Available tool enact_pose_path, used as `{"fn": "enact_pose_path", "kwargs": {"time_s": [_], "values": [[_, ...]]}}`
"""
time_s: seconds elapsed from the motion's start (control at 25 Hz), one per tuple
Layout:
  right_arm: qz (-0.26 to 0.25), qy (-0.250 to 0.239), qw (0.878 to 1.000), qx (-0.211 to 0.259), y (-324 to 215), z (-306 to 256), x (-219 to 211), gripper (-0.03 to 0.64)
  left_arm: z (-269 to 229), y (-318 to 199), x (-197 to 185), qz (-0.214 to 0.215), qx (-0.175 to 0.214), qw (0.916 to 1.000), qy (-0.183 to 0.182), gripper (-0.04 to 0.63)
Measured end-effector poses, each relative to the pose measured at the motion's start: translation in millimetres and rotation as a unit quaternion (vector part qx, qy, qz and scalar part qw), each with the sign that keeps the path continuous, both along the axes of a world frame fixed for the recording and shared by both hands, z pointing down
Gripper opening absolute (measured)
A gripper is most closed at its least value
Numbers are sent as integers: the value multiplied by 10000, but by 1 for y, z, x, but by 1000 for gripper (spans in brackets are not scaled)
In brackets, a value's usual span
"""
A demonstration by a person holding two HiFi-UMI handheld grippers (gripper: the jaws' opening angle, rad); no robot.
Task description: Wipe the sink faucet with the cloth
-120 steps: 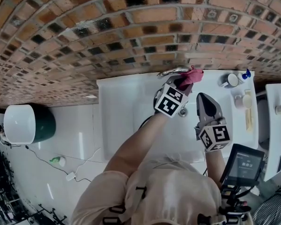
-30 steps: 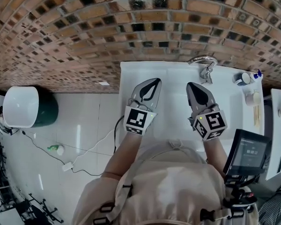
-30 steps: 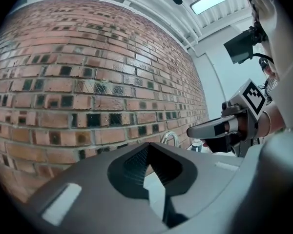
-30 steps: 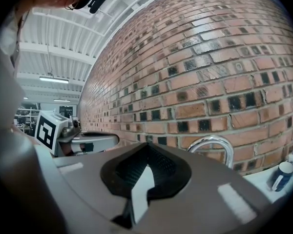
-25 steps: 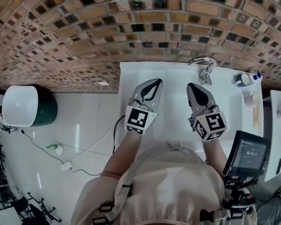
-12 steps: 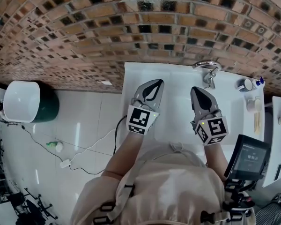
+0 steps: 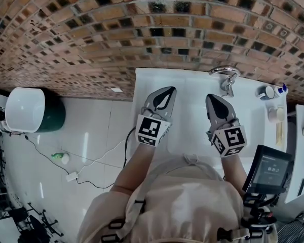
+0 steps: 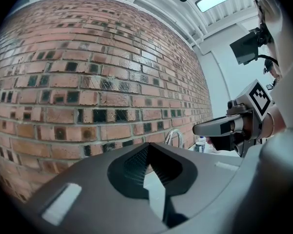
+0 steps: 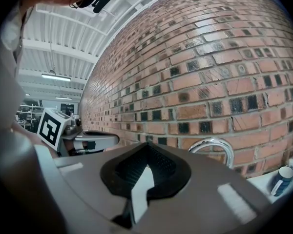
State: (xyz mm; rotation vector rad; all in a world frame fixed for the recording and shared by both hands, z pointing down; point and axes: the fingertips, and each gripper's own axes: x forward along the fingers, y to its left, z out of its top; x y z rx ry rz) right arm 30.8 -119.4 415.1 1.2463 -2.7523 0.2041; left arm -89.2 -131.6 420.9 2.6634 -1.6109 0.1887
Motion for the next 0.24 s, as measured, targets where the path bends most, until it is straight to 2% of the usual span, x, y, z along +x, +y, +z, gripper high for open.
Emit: {"fn": "enact_pose_path", "kwargs": {"time_s": [0.24], "values": [[-26, 35, 10000, 16, 2, -1, -1, -15, 0, 2, -1, 23, -42, 10000, 27, 2]]}}
